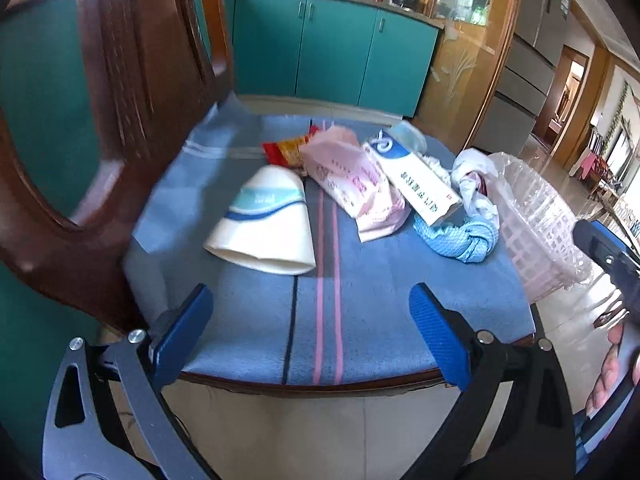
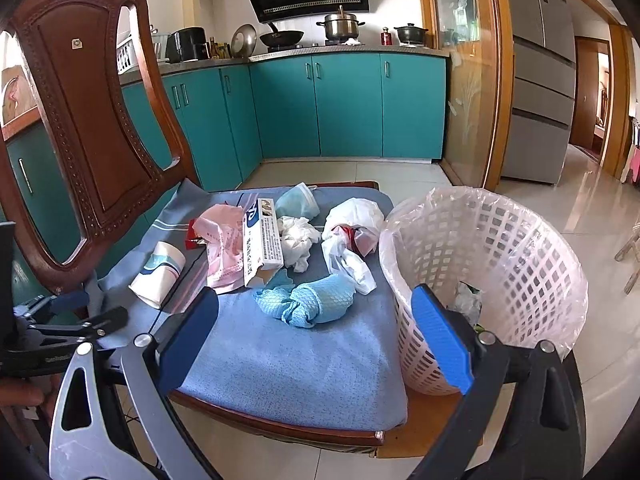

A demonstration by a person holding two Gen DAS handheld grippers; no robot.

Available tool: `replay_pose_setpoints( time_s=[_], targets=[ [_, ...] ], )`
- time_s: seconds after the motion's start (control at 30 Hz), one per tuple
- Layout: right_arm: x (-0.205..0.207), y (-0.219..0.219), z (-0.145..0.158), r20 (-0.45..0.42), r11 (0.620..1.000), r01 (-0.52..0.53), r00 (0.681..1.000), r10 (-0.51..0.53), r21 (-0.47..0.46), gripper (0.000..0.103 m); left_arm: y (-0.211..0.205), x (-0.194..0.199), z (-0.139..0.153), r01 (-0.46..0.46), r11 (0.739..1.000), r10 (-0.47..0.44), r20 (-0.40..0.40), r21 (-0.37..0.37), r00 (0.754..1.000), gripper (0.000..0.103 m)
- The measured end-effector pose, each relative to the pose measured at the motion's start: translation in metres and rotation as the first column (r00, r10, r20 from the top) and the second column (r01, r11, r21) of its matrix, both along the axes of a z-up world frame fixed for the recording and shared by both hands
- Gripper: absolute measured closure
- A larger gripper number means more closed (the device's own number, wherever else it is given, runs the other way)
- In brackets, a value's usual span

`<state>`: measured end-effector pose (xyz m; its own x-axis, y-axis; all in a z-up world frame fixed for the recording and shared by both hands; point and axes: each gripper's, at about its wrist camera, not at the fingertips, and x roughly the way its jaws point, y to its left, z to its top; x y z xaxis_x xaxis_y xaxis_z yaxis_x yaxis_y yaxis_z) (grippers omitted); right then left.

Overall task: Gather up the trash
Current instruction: 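Move the open left tool back over the cushion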

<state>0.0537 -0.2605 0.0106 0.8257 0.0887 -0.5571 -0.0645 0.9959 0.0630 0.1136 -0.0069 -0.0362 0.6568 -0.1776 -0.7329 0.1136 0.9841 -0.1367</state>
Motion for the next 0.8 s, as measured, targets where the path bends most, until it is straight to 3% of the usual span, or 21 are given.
replay_pose_setpoints(
  time_s=[0.1, 0.23, 0.37, 0.7, 0.8],
  targets=[
    [0.001, 0.0, -0.001, -0.007, 1.0, -0.006, 1.0, 0.006, 0.001, 0.008, 0.003, 0.011, -0.016, -0.019, 0.996, 0.014, -0.051, -0.092, 0.999, 0.011],
    [0.001, 0.0, -0.003, -0.012, 1.0, -0.012, 1.0, 0.012, -0.004, 0.008, 0.018, 0.025, -0.035, -0.106, 0.962, 0.076, -0.125, -0.252, 0.989, 0.028],
    [0.001, -0.002, -0.003, -0.015, 1.0, -0.015, 1.0, 0.015, -0.003, 0.008, 0.026, 0.032, -0.038, -0.142, 0.936, 0.111, -0.114, -0.321, 0.987, 0.034],
    [0.002, 0.0, -0.004, -0.025, 1.0, -0.023, 0.999, 0.023, -0.008, 0.008, 0.024, 0.053, -0.042, -0.152, 0.927, 0.13, -0.088, -0.343, 0.988, 0.04],
    [0.003, 0.002, -0.006, -0.028, 1.0, -0.027, 0.999, 0.026, -0.017, 0.008, 0.023, 0.06, -0.045, -0.147, 0.931, 0.126, -0.084, -0.335, 0.988, 0.048]
  ],
)
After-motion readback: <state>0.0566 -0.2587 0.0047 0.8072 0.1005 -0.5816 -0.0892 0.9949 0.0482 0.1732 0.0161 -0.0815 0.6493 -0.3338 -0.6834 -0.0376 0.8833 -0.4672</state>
